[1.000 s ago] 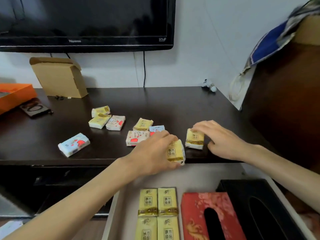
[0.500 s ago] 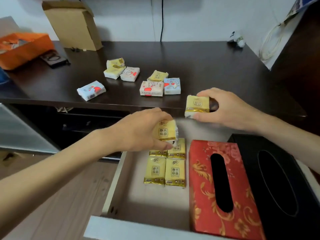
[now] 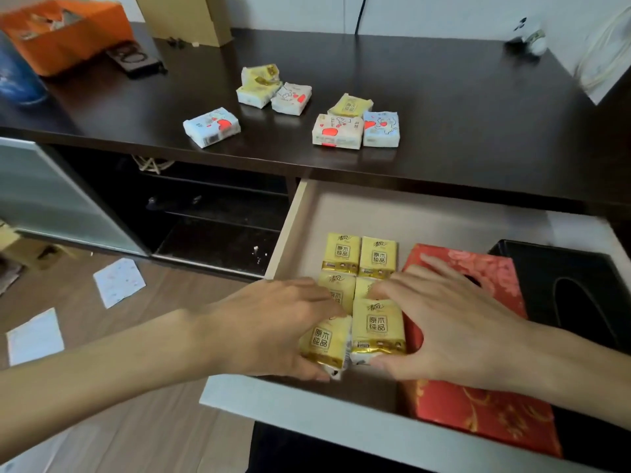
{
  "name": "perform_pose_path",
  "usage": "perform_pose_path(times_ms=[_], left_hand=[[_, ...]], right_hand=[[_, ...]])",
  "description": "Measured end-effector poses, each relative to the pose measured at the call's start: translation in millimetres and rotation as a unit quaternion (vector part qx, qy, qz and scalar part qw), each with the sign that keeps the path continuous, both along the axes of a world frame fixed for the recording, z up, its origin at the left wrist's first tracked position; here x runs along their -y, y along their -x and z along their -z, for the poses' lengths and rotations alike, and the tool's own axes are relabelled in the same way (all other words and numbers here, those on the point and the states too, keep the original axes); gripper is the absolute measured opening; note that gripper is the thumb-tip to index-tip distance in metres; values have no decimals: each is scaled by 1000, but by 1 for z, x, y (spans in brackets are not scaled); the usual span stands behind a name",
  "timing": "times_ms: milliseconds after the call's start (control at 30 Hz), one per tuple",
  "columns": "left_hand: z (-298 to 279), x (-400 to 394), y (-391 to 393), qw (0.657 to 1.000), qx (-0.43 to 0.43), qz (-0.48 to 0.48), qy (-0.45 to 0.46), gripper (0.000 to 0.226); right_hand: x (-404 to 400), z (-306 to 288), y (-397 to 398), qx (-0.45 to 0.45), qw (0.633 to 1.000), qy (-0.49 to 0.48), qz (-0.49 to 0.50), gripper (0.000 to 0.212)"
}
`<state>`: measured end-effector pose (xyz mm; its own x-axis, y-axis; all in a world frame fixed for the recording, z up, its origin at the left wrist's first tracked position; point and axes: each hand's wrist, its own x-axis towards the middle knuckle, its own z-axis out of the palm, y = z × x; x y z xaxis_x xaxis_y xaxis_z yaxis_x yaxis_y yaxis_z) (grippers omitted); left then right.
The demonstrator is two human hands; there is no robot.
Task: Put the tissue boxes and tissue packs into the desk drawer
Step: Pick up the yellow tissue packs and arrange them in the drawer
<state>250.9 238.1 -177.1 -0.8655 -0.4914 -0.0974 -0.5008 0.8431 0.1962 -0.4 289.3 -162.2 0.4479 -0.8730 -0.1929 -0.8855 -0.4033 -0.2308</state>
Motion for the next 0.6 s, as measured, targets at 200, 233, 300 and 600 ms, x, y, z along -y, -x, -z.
perform_pose_path(times_ms=[200,233,300,600], left_hand=[[6,-5,1,1000,-3,21,-15,70],[7,-5,0,1000,-4,22,-20,70],[9,-3,1,999,-1,28,-21,69],[11,4,-4,999,-28,30,-21,51]], right_hand=[[-13,3,-5,-25,999,-14,-17,61],[-15,4,-5,-25,999,-12,-18,57],[-17,5,-7,-29,999,-19,-18,56],[-3,0,1,-32,999,-15,-24,44]])
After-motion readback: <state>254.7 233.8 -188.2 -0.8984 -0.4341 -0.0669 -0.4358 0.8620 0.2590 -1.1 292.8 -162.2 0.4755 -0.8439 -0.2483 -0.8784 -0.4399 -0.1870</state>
